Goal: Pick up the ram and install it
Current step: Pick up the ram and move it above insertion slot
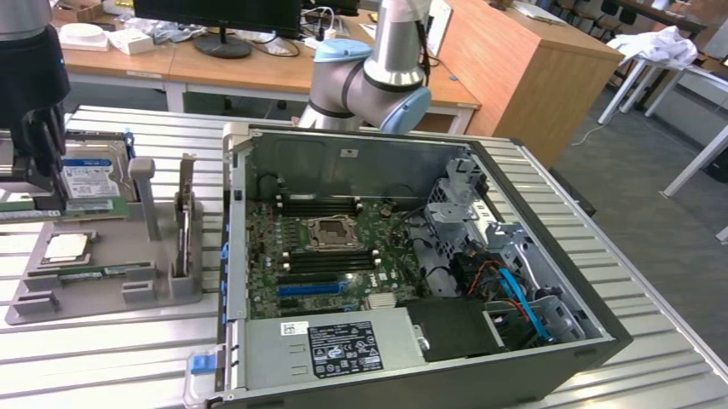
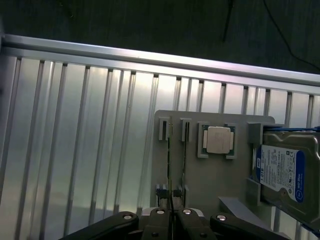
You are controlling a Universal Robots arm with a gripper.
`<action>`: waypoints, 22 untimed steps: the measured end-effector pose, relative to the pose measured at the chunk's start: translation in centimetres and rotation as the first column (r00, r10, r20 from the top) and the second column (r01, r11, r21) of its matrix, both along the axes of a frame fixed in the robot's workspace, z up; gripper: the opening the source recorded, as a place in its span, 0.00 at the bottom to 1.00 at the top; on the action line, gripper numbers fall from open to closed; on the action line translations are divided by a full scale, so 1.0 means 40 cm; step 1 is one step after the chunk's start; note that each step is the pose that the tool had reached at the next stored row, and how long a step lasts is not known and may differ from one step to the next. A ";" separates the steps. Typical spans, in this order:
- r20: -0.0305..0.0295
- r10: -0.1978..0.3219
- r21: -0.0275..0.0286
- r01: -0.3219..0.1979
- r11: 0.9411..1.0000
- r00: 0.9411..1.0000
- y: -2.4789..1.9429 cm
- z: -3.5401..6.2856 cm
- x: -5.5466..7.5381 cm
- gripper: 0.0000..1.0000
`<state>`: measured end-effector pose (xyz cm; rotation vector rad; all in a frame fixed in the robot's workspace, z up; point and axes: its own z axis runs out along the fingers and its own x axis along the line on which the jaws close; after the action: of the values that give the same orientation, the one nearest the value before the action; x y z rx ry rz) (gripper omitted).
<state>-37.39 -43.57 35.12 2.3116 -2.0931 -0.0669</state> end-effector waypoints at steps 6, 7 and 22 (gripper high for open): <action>0.000 0.000 0.000 0.000 1.000 1.000 0.000 0.015 0.000 0.12; 0.000 0.000 0.000 0.000 1.000 1.000 0.000 0.017 0.000 0.12; 0.000 0.000 0.000 0.000 1.000 1.000 0.000 0.055 0.000 0.12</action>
<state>-37.39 -43.57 37.31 2.3117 -2.0931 -0.0669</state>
